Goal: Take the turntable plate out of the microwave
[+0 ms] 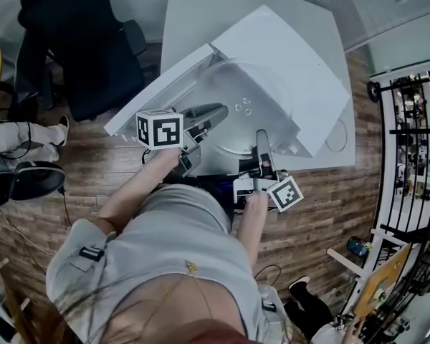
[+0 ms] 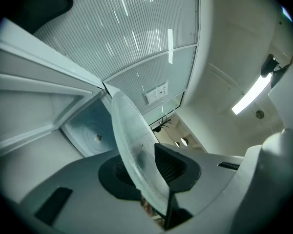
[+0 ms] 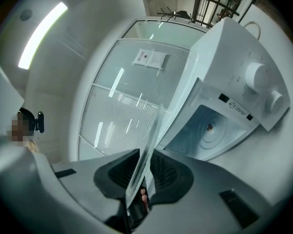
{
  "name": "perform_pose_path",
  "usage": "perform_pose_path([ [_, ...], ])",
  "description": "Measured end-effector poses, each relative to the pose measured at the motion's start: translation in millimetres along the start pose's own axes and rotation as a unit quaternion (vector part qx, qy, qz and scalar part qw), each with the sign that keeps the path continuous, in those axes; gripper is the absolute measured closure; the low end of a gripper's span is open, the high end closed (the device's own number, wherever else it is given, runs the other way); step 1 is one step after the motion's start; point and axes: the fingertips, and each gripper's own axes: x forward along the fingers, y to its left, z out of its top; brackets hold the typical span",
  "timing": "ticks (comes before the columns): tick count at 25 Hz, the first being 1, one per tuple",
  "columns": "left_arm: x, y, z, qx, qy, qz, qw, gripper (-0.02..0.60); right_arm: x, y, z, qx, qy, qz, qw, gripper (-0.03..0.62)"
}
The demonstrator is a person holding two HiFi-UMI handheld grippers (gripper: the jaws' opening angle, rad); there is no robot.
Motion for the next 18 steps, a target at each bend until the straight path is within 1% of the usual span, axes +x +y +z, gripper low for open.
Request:
perform_pose_path([
  [5, 30, 5, 15, -0.002, 0.006, 0.0, 1.0, 0.483, 16, -11, 26, -0.007, -0.005, -0.004, 1.0, 0.52],
  [18, 58, 21, 21, -0.024, 0.035, 0.009, 0.9991, 0.483, 26, -33, 41, 0.004, -0.023, -0.027, 0.999, 0.519],
])
